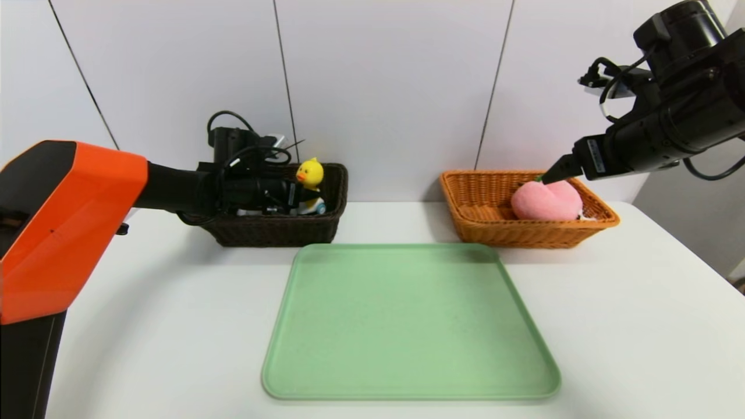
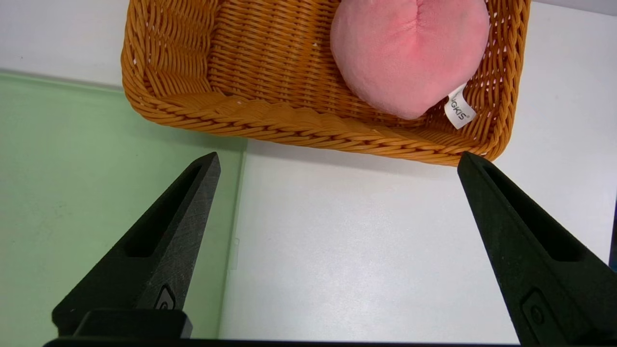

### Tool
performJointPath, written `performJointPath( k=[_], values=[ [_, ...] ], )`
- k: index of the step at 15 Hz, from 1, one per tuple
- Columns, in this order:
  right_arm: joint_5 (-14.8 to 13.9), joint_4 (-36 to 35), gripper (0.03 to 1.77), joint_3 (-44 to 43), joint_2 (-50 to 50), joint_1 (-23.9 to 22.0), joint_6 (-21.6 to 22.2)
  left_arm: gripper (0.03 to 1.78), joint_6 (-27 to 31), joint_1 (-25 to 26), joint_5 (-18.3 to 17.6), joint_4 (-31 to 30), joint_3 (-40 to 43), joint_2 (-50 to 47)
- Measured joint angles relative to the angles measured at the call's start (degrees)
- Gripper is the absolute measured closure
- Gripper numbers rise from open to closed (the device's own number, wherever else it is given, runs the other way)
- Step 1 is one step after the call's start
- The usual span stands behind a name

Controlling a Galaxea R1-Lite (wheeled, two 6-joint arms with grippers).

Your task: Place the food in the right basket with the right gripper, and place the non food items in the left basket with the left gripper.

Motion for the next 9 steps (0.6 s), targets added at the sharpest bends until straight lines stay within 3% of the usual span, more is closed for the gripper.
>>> performJointPath(
  k=[3, 5, 6, 9],
  values=[
    [-0.1, 0.0, 0.10, -0.2, -0.7, 0.0, 0.0, 0.36, 0.0, 0.0, 0.0, 0.3, -0.1, -3.4],
    [-0.8, 0.0, 0.10, -0.5, -1.7, 0.1, -0.2, 0.30, 0.0, -0.1, 0.7, 3.8, -0.1, -9.1],
    [-1.3, 0.1, 0.10, -0.5, -2.4, 0.3, -0.4, 0.28, 0.0, -0.1, 1.1, 6.8, -0.1, -12.1],
    [-1.5, 1.1, 0.10, -0.5, -4.6, 0.2, -2.0, 0.22, 0.5, 0.0, 3.5, 23.5, -0.5, -24.6]
  ],
)
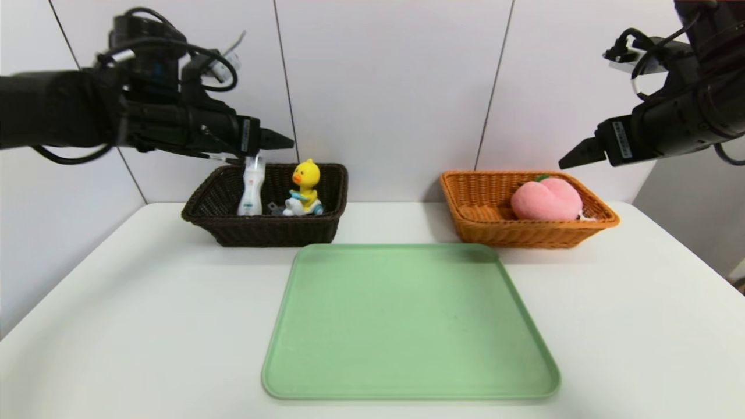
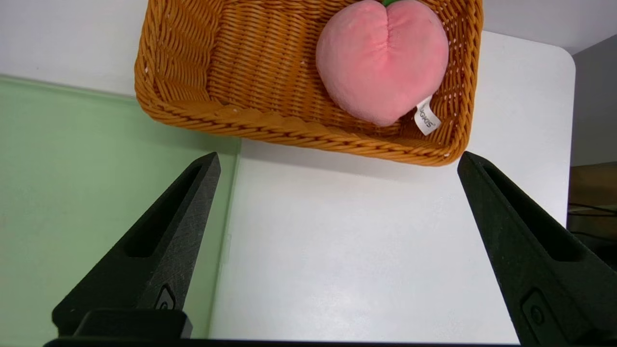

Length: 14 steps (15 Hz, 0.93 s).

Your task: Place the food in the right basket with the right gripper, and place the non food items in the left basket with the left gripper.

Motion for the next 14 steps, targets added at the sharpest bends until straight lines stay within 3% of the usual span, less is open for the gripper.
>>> performJointPath(
  k=[4, 7, 11, 14],
  values=[
    [2.3, 11.7, 0.10, -0.1, -3.5, -0.1, -0.4, 0.18, 0.3, 4.1, 8.5, 20.7, 0.4, -15.4],
    [3.7, 23.1, 0.10, 0.4, -6.6, -0.1, -0.4, 0.15, -0.1, 8.8, 9.2, 33.6, 2.8, -26.5],
    [2.4, 24.3, 0.10, 5.1, -15.4, -0.1, 3.6, 0.14, -1.6, 14.6, 9.0, 35.6, 11.1, -40.3],
    [-2.0, 23.7, 0.10, 12.2, -25.2, -1.0, 5.0, 0.14, -1.6, 15.7, 8.1, 35.6, 17.2, -50.3]
  ],
)
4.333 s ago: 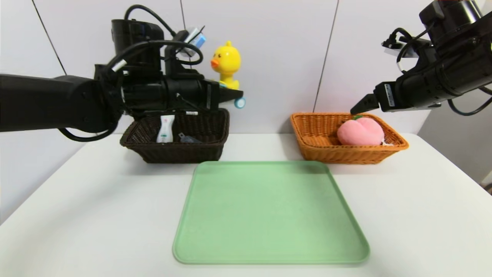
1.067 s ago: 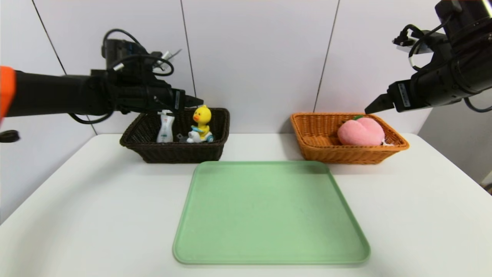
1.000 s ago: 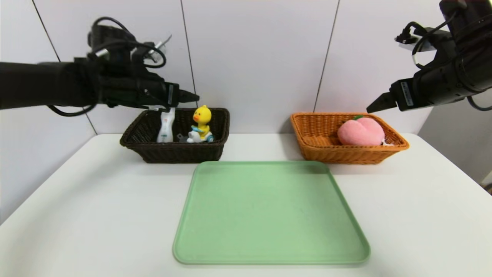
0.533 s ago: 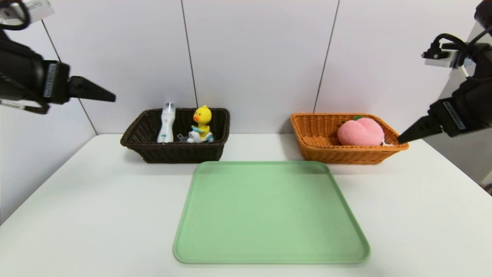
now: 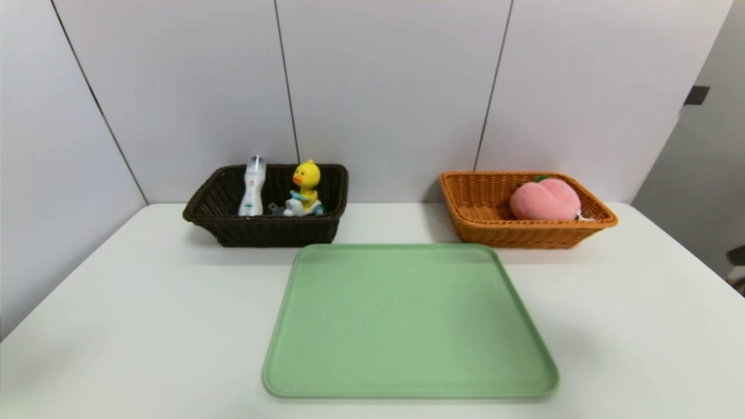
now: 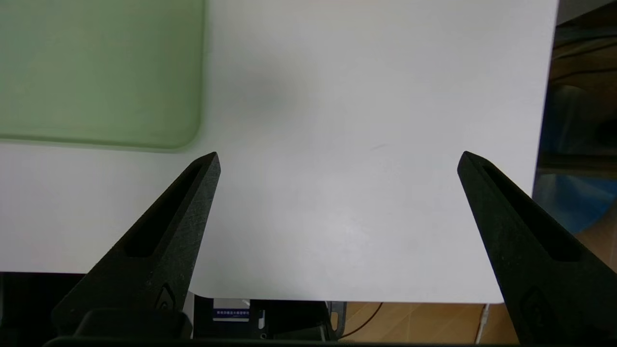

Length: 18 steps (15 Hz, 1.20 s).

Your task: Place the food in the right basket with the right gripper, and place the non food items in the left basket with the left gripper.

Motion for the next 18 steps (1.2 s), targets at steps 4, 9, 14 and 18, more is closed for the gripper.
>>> performJointPath(
  k=[4, 9, 14, 18],
  values=[
    [-2.4, -5.8, 0.10, 13.3, -16.0, -5.5, 0.1, 0.12, 0.9, -1.2, -3.3, 0.1, 10.0, -13.1],
    [-1.7, -11.7, 0.10, 32.9, -40.4, -8.2, -1.5, 0.12, 1.3, -1.8, -5.9, -0.4, 19.9, -25.8],
    [1.7, -20.4, 0.10, 48.6, -59.6, -9.1, -6.6, 0.12, 2.6, -2.7, -6.2, -1.5, 26.9, -33.6],
    [4.3, -21.4, 0.10, 53.9, -70.0, -9.2, -8.0, 0.12, 3.3, -6.3, -5.2, -1.6, 30.0, -38.4]
  ],
)
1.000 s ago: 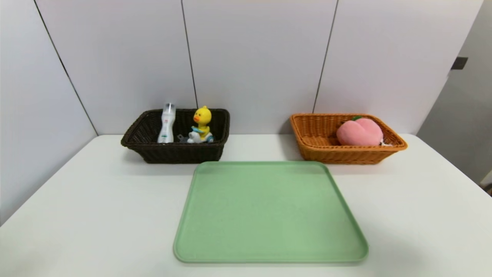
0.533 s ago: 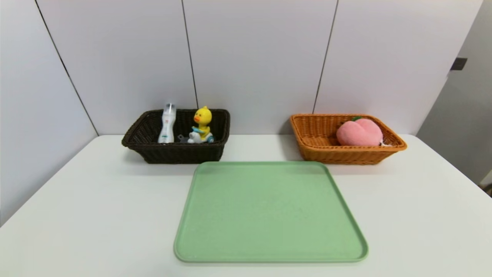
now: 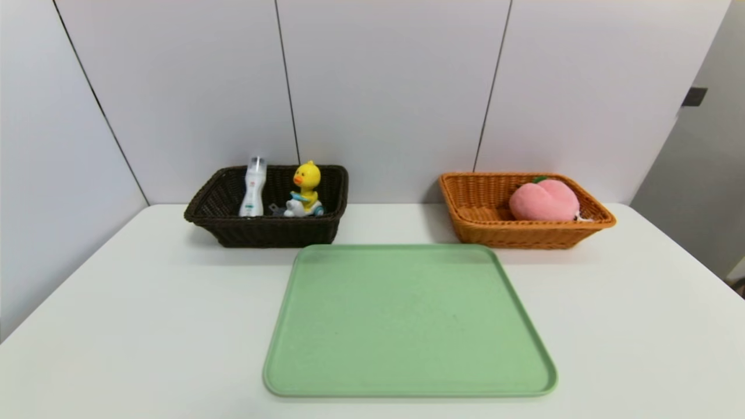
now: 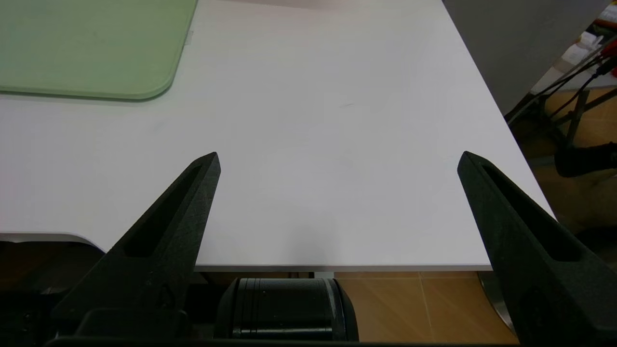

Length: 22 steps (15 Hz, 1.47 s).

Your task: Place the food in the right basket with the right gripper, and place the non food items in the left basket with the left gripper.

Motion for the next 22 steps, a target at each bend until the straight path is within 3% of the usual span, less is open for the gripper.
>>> performJointPath(
  k=[5, 7, 10, 13, 15, 17, 22],
  values=[
    [1.8, -13.3, 0.10, 6.1, -3.6, 0.1, -2.4, 0.12, 0.7, 0.3, 1.8, -5.3, 9.4, -5.1],
    [2.2, -23.5, 0.10, 11.5, -3.8, 0.1, -5.1, 0.12, 1.0, 0.5, 2.3, -15.3, 18.0, -7.5],
    [3.9, -40.6, 0.10, 20.9, -3.8, 0.1, -8.1, 0.12, 1.4, 0.7, 2.9, -35.6, 32.8, -11.7],
    [5.4, -56.7, 0.10, 31.0, -3.8, 0.1, -8.7, 0.12, 2.1, 0.8, 5.8, -57.3, 44.0, -14.8],
    [7.0, -65.4, 0.10, 36.9, -3.8, 0.1, -9.0, 0.12, 2.6, 0.8, 6.1, -64.1, 47.8, -15.7],
    [7.6, -67.5, 0.10, 39.0, -3.8, 0.1, -8.7, 0.12, 2.7, 0.8, 6.2, -63.4, 48.9, -16.1],
    [7.6, -52.6, 0.10, 39.6, -3.8, 0.1, -7.7, 0.12, 0.7, 0.8, 5.5, -55.9, 49.2, -16.2]
  ],
)
